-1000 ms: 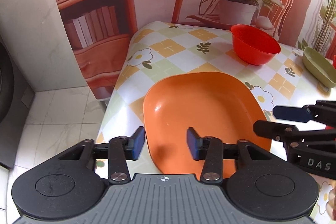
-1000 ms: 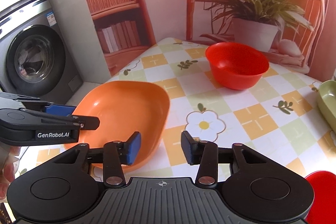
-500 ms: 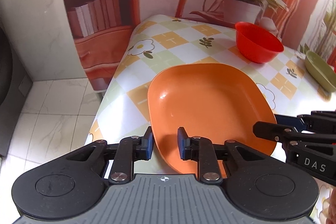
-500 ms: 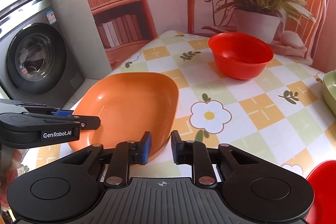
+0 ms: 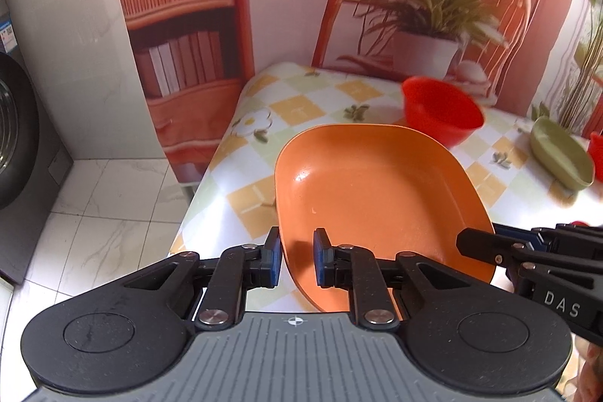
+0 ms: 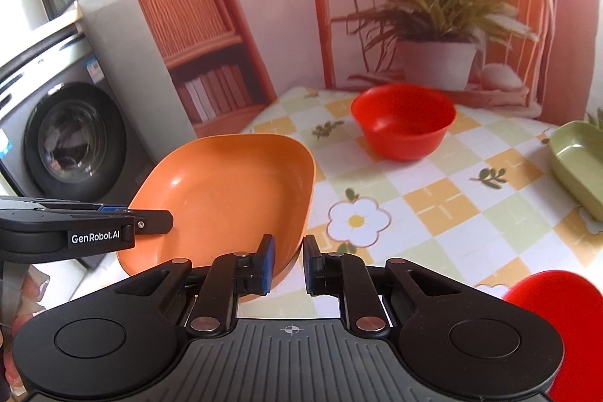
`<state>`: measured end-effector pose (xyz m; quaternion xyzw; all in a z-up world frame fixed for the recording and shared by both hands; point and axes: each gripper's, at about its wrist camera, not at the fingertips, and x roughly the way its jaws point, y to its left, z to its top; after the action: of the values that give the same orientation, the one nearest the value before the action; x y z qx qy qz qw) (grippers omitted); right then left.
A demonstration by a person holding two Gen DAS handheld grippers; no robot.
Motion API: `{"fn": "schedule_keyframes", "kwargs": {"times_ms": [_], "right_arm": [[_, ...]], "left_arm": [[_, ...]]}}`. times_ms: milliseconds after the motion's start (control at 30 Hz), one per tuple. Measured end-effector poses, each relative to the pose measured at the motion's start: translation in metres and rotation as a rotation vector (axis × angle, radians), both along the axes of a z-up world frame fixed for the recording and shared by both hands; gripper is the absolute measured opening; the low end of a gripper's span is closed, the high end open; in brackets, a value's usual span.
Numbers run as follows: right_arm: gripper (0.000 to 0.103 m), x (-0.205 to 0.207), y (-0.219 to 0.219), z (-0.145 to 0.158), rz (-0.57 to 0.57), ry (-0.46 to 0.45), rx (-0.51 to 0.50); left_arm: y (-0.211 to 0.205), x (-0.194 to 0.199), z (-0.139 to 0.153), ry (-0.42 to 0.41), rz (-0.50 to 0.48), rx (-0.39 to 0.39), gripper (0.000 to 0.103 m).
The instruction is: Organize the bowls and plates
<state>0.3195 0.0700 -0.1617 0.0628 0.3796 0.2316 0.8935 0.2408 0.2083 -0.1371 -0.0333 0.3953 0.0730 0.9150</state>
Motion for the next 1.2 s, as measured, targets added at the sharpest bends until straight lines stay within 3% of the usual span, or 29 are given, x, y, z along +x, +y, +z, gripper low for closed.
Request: {"fn": "schedule_keyframes", "kwargs": {"times_ms": [667, 1200], "right_arm": [[0.014, -0.027, -0.127, 0.048, -0.193, -0.129, 0.068], [0.015, -0.067, -0.245, 0.044, -0.392, -0.126, 0.08]], "left_arm": [[-0.116, 0.014, 0.045, -0.078, -0.171, 0.022, 0.019], [-0.226, 0.029, 0.031, -0.053, -0.391, 0.009, 0.019]]}}
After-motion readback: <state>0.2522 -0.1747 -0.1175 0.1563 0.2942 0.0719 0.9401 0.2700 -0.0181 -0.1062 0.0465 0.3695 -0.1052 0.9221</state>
